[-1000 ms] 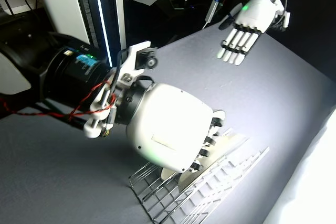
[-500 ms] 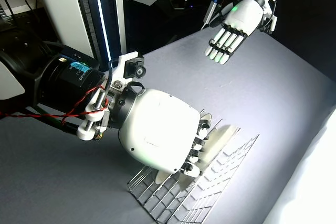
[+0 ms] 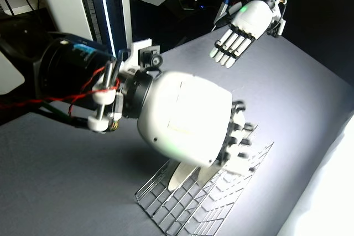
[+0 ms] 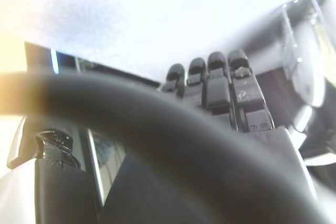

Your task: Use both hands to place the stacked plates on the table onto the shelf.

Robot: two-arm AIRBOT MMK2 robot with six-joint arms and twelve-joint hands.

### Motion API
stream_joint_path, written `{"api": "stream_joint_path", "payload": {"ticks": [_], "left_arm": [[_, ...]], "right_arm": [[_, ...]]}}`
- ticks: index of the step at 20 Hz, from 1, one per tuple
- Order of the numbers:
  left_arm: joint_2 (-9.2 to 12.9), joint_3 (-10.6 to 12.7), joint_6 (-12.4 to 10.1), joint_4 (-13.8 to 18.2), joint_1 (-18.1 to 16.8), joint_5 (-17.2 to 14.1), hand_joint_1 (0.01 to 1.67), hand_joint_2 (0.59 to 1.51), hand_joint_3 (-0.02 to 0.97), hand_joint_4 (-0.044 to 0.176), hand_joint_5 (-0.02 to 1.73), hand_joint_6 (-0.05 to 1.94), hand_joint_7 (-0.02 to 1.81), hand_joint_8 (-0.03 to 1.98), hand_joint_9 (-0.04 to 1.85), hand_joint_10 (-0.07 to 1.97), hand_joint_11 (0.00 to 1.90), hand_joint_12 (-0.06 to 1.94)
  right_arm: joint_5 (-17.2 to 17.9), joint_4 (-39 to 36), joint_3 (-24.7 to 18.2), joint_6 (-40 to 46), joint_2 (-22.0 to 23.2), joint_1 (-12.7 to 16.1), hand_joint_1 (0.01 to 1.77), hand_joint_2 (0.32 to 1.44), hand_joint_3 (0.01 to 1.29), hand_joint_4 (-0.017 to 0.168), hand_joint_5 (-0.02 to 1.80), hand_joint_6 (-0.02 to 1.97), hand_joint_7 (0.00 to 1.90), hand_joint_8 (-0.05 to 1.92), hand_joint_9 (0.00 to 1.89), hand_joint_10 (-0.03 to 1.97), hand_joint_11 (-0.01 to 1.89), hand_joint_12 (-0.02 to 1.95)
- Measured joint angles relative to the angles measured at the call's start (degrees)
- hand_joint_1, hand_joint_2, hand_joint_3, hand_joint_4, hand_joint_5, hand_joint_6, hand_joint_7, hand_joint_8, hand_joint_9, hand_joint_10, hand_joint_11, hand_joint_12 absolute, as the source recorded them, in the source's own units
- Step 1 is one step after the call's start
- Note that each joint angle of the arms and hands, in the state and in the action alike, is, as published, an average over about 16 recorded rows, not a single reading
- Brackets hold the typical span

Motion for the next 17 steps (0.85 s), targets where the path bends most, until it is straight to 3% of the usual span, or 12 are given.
{"api": "stream_joint_path", "payload": {"ticks": [5,11,17], "left_arm": [[-0.3,-0.7,-0.8,-0.2,0.0,-0.4,0.02,1.048,0.01,0.002,0.02,0.02,0.02,-0.01,0.02,0.01,0.01,0.01],[-0.4,-1.5,-1.0,0.0,-0.4,-0.8,0.02,1.049,0.01,0.002,0.02,0.02,0.02,-0.01,0.02,0.01,0.01,0.01],[-0.4,-1.8,-1.0,0.3,-0.6,-1.0,0.02,1.049,0.011,0.002,0.02,0.02,0.02,-0.01,0.02,0.01,0.01,0.01]], "right_arm": [[7.5,-11.6,-0.4,0.0,-0.6,0.3,1.2,1.0,0.01,0.0,0.79,0.03,0.81,0.02,0.8,0.03,0.32,1.1],[17.8,-28.5,-0.6,-0.4,-1.2,-1.4,1.18,0.98,0.01,0.003,0.77,0.03,0.77,0.02,0.76,0.03,0.27,1.13],[23.6,-37.3,-0.7,-0.7,-1.5,-2.8,1.17,0.97,0.01,0.005,0.74,0.03,0.75,0.02,0.74,0.02,0.25,1.14]]}}
